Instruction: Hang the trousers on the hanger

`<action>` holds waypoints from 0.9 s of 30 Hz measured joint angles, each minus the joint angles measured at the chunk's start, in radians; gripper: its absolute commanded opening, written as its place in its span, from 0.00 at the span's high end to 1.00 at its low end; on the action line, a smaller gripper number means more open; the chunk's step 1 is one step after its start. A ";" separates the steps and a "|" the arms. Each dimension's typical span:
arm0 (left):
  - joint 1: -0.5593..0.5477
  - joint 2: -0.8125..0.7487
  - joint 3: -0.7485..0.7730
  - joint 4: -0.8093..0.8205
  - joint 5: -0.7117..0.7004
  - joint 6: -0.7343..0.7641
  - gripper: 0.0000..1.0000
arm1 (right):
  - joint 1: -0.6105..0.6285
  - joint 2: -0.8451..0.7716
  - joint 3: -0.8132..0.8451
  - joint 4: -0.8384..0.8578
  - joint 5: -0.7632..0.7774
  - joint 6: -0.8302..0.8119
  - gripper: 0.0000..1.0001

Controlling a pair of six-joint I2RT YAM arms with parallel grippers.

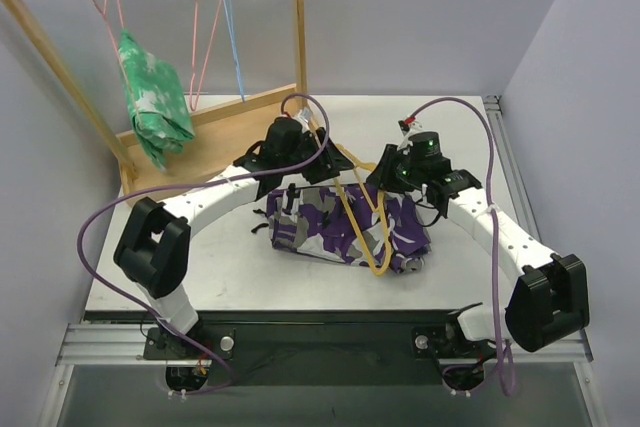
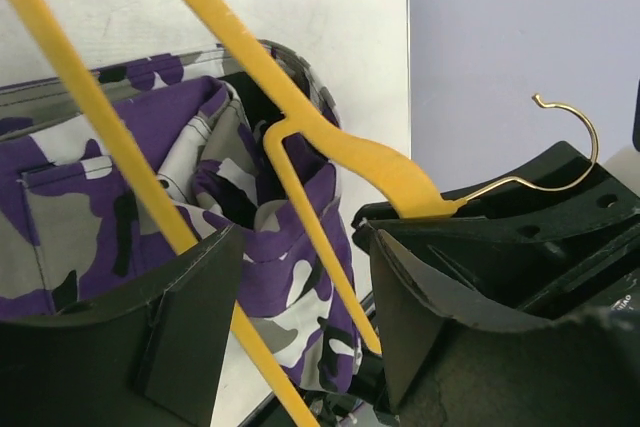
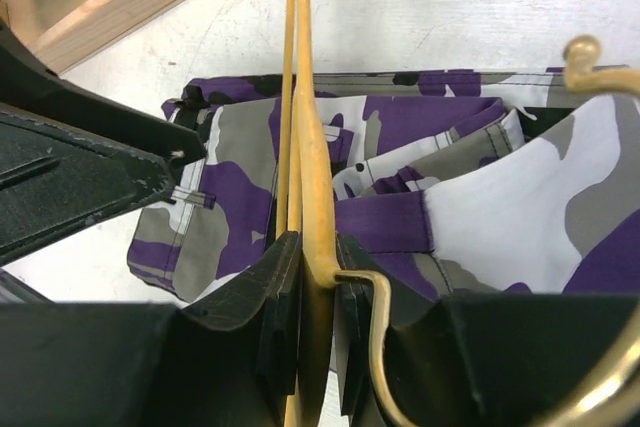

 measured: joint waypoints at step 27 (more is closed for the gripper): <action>-0.042 0.158 0.134 -0.179 0.085 0.050 0.55 | 0.032 0.005 -0.002 -0.031 0.086 0.003 1.00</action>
